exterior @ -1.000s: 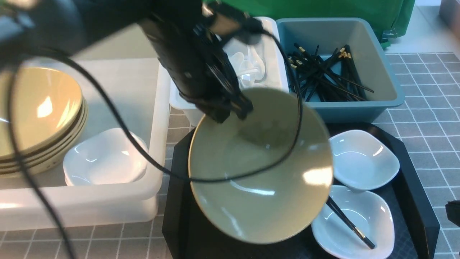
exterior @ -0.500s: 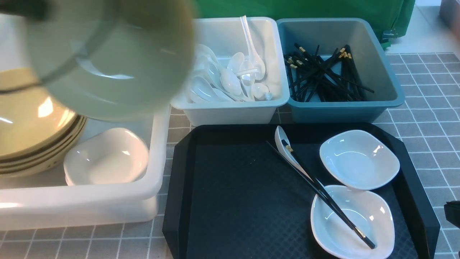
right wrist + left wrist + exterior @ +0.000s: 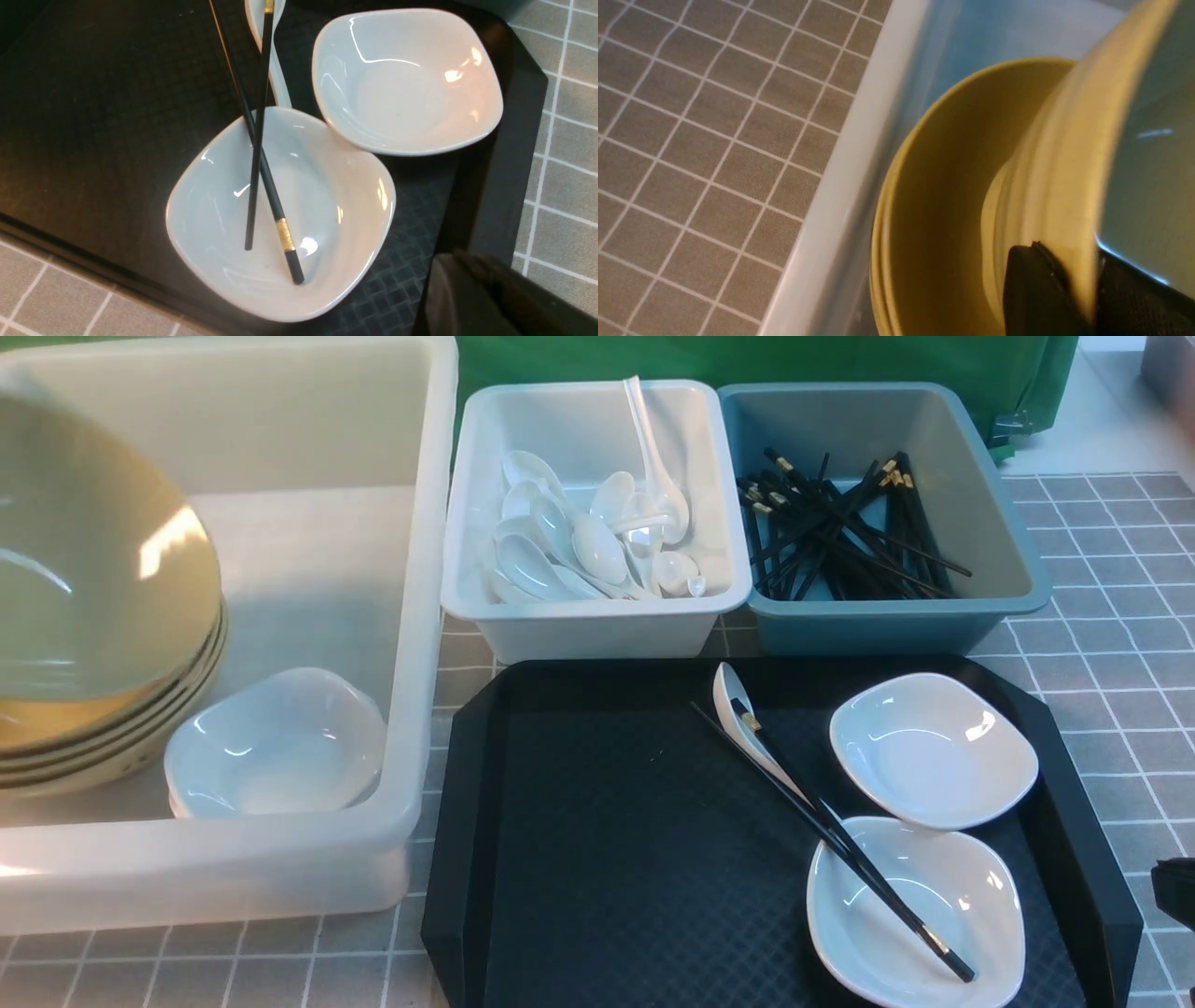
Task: On grey table put chopsticks spoon bowls plates into blue grey white boxes.
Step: 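Place the tan bowl onto the bowl stack in the left bin with the left gripper, then move the grippers toward the tableware on the black tray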
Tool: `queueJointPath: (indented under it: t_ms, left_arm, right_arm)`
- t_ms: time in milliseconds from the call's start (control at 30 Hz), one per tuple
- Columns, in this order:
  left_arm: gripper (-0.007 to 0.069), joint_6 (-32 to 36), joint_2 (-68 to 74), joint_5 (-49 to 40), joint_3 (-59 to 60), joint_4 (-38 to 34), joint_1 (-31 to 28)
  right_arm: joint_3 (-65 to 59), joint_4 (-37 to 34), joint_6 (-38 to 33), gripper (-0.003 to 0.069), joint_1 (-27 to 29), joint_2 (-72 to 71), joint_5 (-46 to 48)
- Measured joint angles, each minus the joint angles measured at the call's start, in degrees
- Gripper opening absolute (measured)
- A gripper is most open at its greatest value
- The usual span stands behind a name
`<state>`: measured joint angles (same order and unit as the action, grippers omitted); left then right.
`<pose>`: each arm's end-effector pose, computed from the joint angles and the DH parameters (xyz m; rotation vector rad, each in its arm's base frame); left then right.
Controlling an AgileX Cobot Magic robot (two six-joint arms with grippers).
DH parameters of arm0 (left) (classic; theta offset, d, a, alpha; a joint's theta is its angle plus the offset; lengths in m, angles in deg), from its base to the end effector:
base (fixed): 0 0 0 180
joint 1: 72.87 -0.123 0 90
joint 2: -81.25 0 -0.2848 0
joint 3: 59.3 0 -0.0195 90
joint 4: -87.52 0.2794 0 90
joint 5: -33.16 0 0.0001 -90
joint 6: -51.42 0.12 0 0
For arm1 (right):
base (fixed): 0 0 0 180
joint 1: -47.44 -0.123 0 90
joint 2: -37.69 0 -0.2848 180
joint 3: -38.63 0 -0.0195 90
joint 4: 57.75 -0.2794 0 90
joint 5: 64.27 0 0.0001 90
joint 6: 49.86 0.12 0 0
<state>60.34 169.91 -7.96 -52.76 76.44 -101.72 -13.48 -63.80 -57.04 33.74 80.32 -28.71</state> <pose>0.3194 0.1586 0.3164 -0.5191 2.3062 0.0984 0.1557 0.0455 0.2349 -0.3479 2.2492 0.1749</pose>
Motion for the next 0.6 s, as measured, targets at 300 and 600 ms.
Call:
queueJointPath:
  t_ms: [300, 600]
  left_arm:
    - [0.0435, 0.29, -1.32, -0.66, 1.68, 1.41, -0.18]
    - [0.0449, -2.36, -15.86, -2.42, -0.68, -2.59, 2.69]
  right_arm:
    - [0.00, -0.65, 0.00, 0.0045, 0.00, 0.00, 0.00]
    - [0.00, -1.28, 0.00, 0.0046, 0.00, 0.00, -0.11]
